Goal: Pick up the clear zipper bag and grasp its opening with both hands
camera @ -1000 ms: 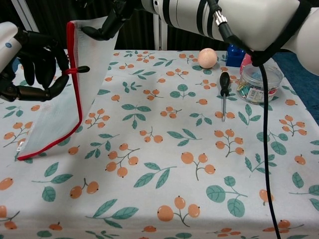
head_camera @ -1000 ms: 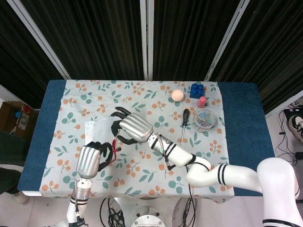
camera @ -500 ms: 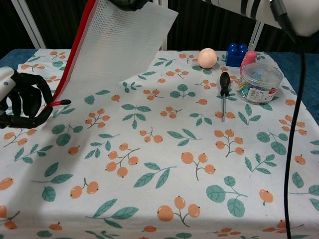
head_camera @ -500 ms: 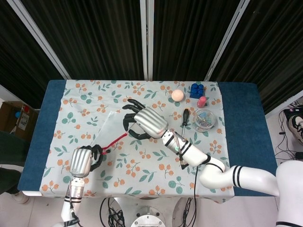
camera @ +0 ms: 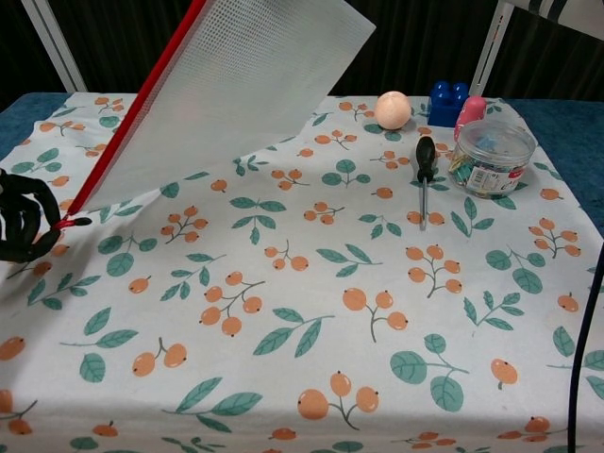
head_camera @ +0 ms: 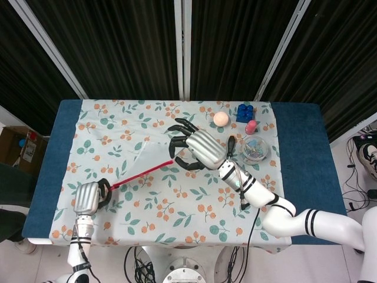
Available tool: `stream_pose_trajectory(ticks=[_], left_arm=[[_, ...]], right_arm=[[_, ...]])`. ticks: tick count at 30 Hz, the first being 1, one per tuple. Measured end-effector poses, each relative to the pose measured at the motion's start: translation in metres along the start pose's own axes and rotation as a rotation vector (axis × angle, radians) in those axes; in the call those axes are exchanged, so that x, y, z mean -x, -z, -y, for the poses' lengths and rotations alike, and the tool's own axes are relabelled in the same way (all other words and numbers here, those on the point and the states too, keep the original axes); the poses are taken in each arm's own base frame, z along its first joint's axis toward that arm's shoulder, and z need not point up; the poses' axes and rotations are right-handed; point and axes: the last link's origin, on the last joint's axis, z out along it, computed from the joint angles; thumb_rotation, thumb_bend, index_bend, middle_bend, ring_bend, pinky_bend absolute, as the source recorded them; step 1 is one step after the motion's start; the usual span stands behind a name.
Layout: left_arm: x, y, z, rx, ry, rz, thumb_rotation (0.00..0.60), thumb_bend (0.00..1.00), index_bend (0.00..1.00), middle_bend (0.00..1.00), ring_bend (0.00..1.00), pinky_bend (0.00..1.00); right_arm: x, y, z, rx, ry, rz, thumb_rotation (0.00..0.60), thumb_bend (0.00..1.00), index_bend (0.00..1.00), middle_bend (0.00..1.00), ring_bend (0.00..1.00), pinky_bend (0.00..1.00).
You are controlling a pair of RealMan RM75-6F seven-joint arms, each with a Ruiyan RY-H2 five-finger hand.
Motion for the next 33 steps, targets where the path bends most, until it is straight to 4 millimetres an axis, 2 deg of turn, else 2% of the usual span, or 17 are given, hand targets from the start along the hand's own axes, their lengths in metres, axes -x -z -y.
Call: stream_pose_trajectory(ticks=[3,5,7,9,12,14,16,18,20,21,26,33], left_arm=[[-0.001,0.0,0.001,-0.005,0.005,0.006,0.6,0.45,0.68,0.67,0.59,0.63],[-0.003,0.001,0.001,0.001,0.017,0.024,0.6,0.36,0.43,0.53,0.48,0.58],[-0.005,0.002,0.0,0.01,0.032,0.044,0.6,0.29,0.24,0.39,0.36,0.54],[-0.011,0.004,-0.003,0.026,0.048,0.061,0.6,0.25,0.16,0.29,0.27,0.5],[-0.023,0.008,-0.007,0.059,0.045,0.069,0.6,0.21,0.13,0.23,0.22,0.43],[-0.033,0.01,-0.01,0.079,0.029,0.065,0.6,0.19,0.13,0.22,0.21,0.41],[-0.041,0.012,-0.011,0.094,0.016,0.058,0.6,0.18,0.13,0.22,0.21,0.39],[-0.052,0.013,-0.012,0.107,0.0,0.033,0.6,0.17,0.13,0.22,0.21,0.37],[-0.064,0.013,-0.01,0.11,-0.017,-0.007,0.6,0.17,0.13,0.22,0.21,0.35],[-0.07,0.012,-0.009,0.108,-0.025,-0.025,0.6,0.17,0.13,0.22,0.21,0.34],[-0.094,0.008,0.007,0.082,-0.088,-0.075,0.6,0.17,0.16,0.22,0.19,0.28],[-0.128,0.009,0.047,-0.001,-0.206,-0.08,0.6,0.17,0.19,0.22,0.19,0.24]], right_arm=[[0.002,0.002,-0.002,0.004,0.006,0.008,0.6,0.46,0.92,0.48,0.16,0.07],[0.006,0.004,-0.004,0.007,0.021,0.024,0.6,0.46,0.92,0.48,0.16,0.07],[0.011,0.007,-0.006,0.011,0.036,0.039,0.6,0.46,0.92,0.47,0.16,0.07],[0.017,0.011,-0.009,0.016,0.054,0.061,0.6,0.46,0.91,0.46,0.16,0.07],[0.028,0.021,-0.015,0.032,0.076,0.099,0.6,0.46,0.86,0.44,0.16,0.06],[0.035,0.03,-0.02,0.047,0.093,0.134,0.6,0.45,0.77,0.4,0.14,0.06],[0.041,0.037,-0.026,0.065,0.114,0.172,0.6,0.38,0.56,0.32,0.08,0.03],[0.045,0.047,-0.032,0.092,0.141,0.231,0.6,0.26,0.24,0.19,0.01,0.0],[0.047,0.058,-0.04,0.133,0.175,0.313,0.6,0.18,0.04,0.1,0.0,0.0],[0.047,0.063,-0.044,0.156,0.191,0.352,0.6,0.16,0.0,0.07,0.0,0.0],[0.028,0.104,-0.066,0.325,0.239,0.485,0.6,0.15,0.0,0.04,0.0,0.0],[-0.004,0.143,-0.081,0.443,0.244,0.32,0.6,0.21,0.02,0.13,0.0,0.0]])
